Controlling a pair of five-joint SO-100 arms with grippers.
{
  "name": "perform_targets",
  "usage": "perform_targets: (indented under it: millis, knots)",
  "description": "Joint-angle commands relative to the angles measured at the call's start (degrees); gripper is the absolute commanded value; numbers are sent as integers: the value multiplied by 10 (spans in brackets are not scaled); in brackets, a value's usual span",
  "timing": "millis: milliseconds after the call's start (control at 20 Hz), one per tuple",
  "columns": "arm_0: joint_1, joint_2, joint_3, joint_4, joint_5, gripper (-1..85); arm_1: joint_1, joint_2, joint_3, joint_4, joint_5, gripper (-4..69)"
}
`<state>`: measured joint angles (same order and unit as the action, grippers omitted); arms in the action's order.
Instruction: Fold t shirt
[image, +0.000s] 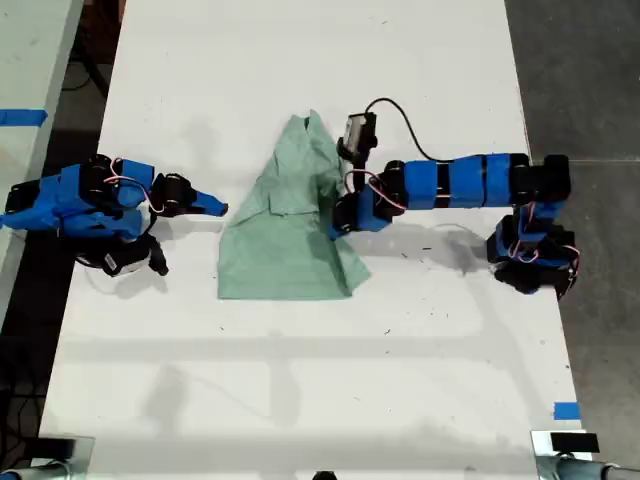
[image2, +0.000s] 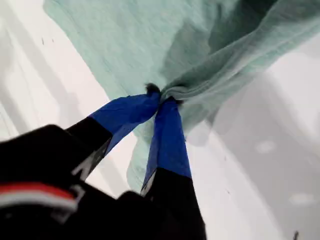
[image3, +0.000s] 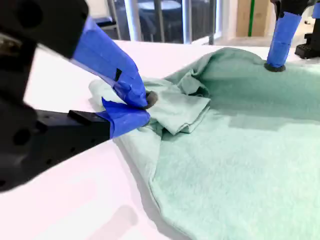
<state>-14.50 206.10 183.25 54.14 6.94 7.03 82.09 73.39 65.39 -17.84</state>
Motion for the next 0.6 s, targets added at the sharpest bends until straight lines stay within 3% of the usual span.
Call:
perform_targets:
  millis: [0,100,150,200,300,350,400,450,550]
  knots:
    - [-4,5,7,2,5,-1,-18,-99,-184,-2,-28,4]
    - [-4,5,6,2,5,-1,-19,-142,-192,-55,-29,5]
    - [-4,5,6,2,5,-1,-20,-155,-190,-78,-34,38]
    - [-4,5,6,2,5,-1,-21,-163,-190,-91,-37,190]
    - [-4,5,6,3,6,-1,-21,-155,-189,-82,-40,312]
    - [-4,5,6,3,6,-1,-20,-141,-189,-65,-41,311]
    - [-4,5,6,3,6,-1,-18,-115,-179,-45,-34,247]
    - [-4,5,6,3,6,-1,-14,-76,-147,-35,-20,21]
    - [-4,5,6,3,6,-1,-9,-11,-117,25,-11,-4]
